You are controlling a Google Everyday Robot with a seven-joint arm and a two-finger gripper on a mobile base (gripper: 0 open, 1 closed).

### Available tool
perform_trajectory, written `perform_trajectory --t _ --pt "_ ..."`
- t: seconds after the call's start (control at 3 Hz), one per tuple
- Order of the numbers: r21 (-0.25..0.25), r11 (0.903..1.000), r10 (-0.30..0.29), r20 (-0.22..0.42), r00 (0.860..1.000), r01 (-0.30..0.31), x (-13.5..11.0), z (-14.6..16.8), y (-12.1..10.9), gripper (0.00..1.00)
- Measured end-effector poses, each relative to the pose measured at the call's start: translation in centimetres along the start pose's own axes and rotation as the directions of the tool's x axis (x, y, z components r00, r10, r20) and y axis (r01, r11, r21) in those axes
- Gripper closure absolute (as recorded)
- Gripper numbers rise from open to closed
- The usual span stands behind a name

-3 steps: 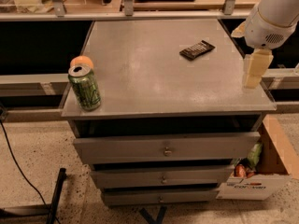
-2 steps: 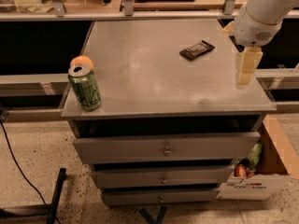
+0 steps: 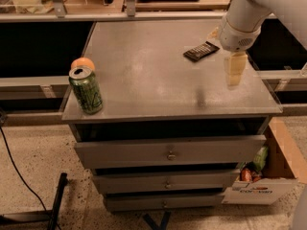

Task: Move rxbar chocolate near green can

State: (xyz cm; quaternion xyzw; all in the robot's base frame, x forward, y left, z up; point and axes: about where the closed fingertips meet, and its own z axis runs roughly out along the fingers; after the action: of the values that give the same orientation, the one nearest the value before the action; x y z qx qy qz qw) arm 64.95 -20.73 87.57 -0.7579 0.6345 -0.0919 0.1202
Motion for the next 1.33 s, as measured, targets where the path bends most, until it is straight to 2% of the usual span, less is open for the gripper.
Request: perform_trajectory --t 0.33,0.67,1.0,1.33 --pt "-0.006 1.0 -0.003 -0.009 1.0 0.003 -0.3 0.2 -0.5 0.0" --pt "-0.036 0.9991 -0.026 -0.045 0.999 0.024 -0.5 2.0 -1.6 0.0" --pt "-0.073 0.9948 -0.078 -0.096 0.992 0.071 -0.2 3.7 -3.0 0.0" --pt "-0.102 0.988 -0.128 -0.12 0.984 0.116 0.3 5.0 -4.6 0.0"
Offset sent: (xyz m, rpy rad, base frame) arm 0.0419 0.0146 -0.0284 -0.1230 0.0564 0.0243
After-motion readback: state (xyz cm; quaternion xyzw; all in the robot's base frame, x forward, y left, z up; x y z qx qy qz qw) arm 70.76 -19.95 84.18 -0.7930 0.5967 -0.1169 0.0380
